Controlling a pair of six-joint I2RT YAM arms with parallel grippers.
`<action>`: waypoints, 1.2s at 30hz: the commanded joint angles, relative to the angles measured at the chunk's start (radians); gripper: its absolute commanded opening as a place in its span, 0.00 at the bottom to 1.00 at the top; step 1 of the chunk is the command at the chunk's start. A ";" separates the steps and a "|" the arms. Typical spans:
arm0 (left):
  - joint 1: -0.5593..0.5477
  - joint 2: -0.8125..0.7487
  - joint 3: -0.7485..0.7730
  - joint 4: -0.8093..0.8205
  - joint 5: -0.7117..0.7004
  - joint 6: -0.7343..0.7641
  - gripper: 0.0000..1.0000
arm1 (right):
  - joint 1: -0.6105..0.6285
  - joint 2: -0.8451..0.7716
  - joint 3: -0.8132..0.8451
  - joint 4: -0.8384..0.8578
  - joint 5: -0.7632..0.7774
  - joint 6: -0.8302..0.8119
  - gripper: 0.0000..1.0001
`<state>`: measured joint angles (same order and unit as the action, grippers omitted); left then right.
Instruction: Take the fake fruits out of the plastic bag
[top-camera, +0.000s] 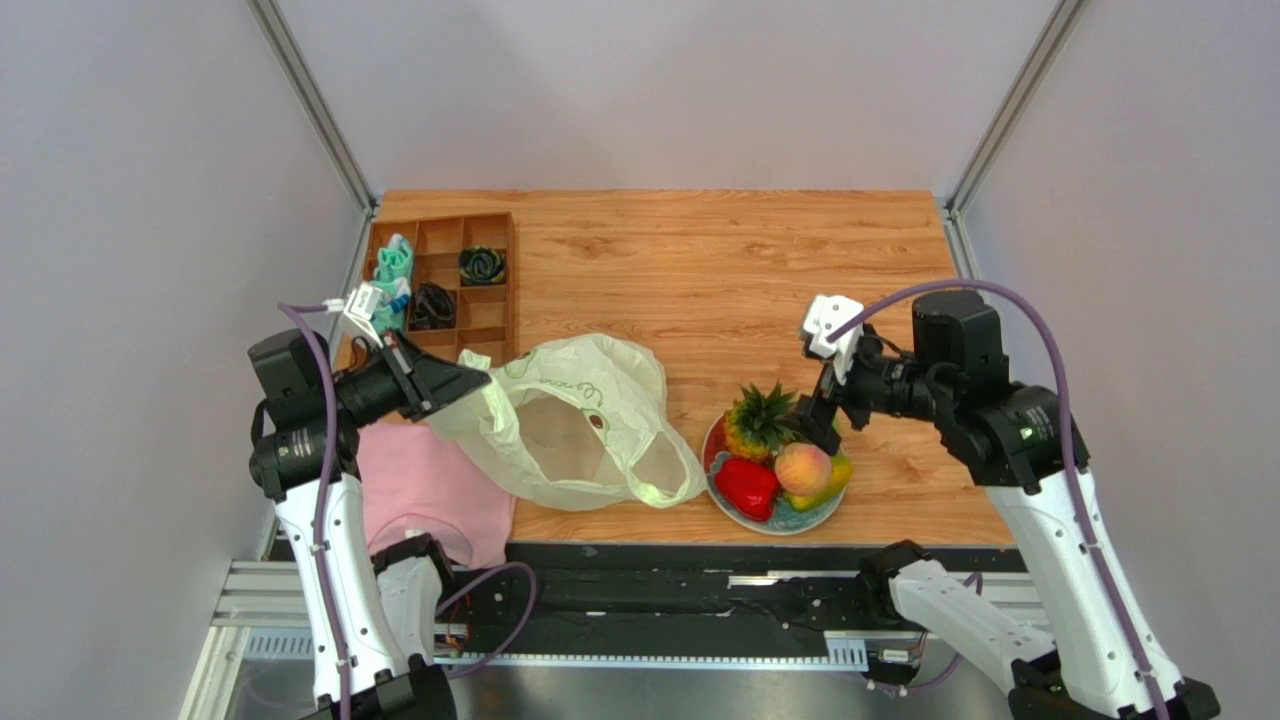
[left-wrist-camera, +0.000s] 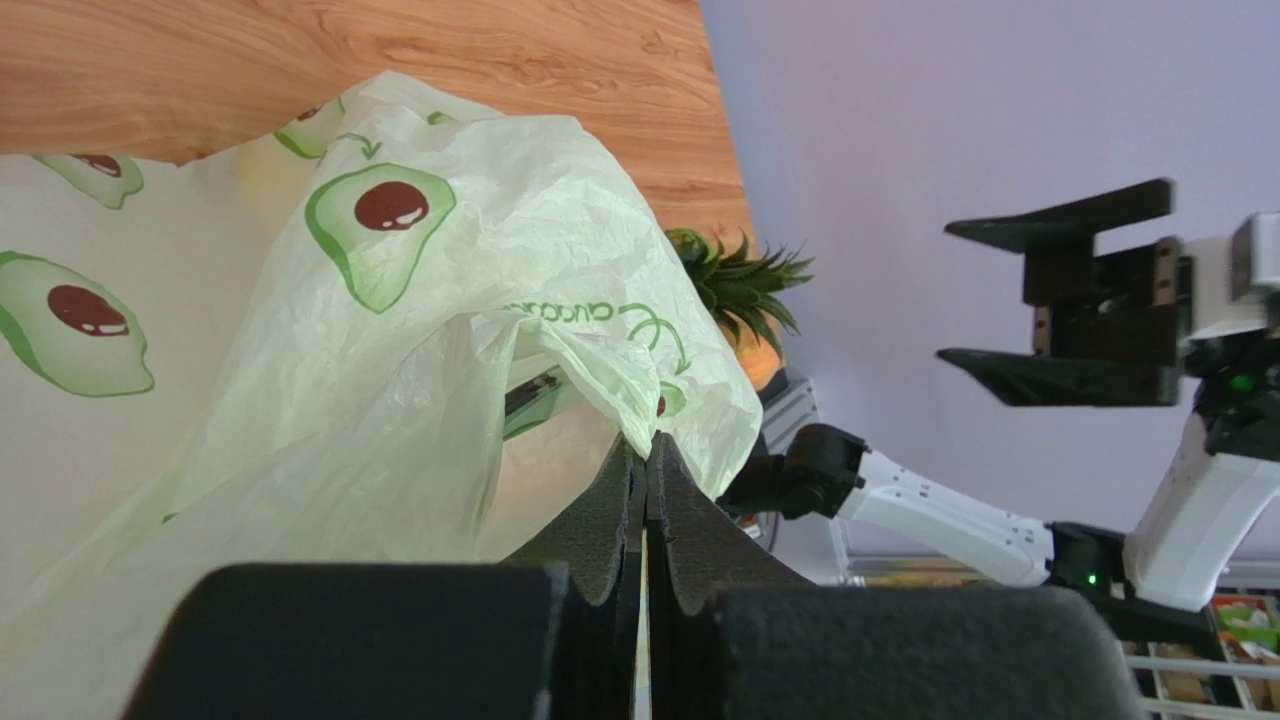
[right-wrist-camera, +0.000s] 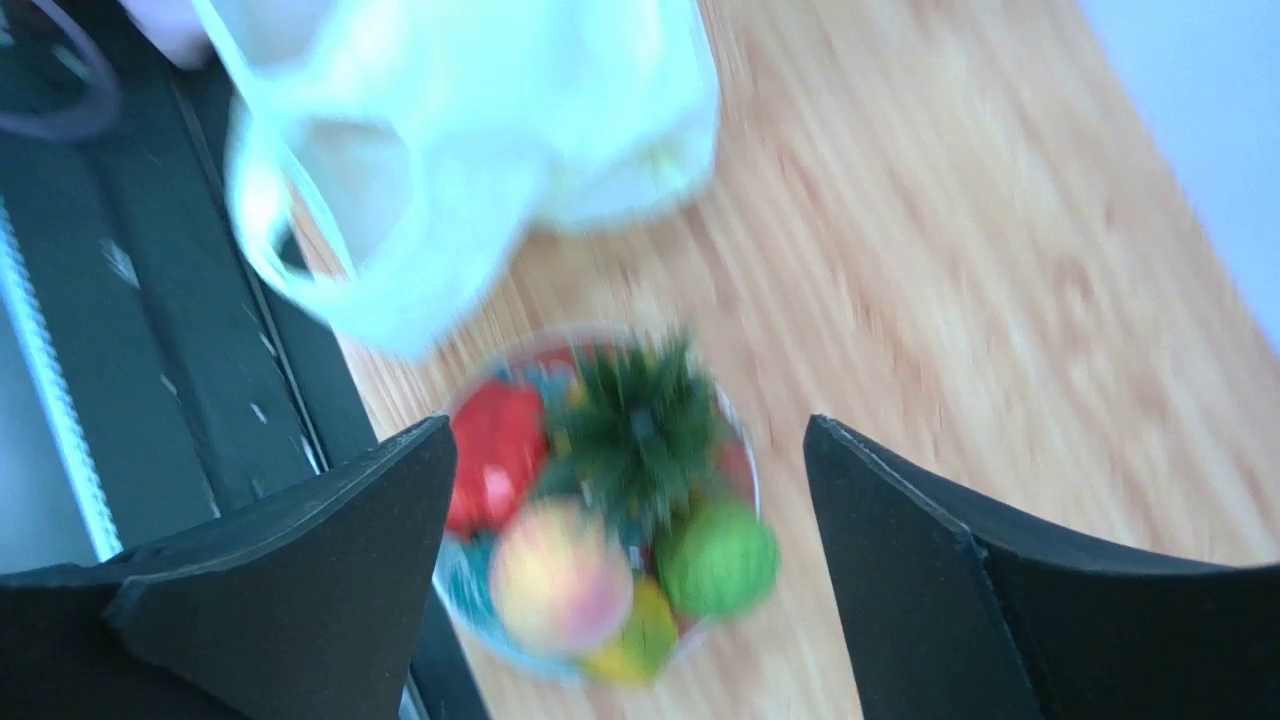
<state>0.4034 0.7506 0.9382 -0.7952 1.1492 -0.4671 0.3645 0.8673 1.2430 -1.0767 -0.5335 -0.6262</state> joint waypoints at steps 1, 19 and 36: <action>0.006 -0.046 -0.025 -0.001 0.056 -0.008 0.00 | 0.232 0.184 0.168 0.182 -0.044 0.195 0.86; 0.018 -0.095 0.056 -0.079 0.066 0.011 0.00 | 0.620 0.874 0.395 0.481 0.051 0.419 0.18; 0.015 -0.160 0.416 -0.598 0.187 0.375 0.00 | 0.616 1.049 0.328 0.555 0.532 0.563 0.77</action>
<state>0.4141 0.5915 1.2827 -1.2598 1.2774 -0.2092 0.9623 1.8946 1.5692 -0.5846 -0.0593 -0.0727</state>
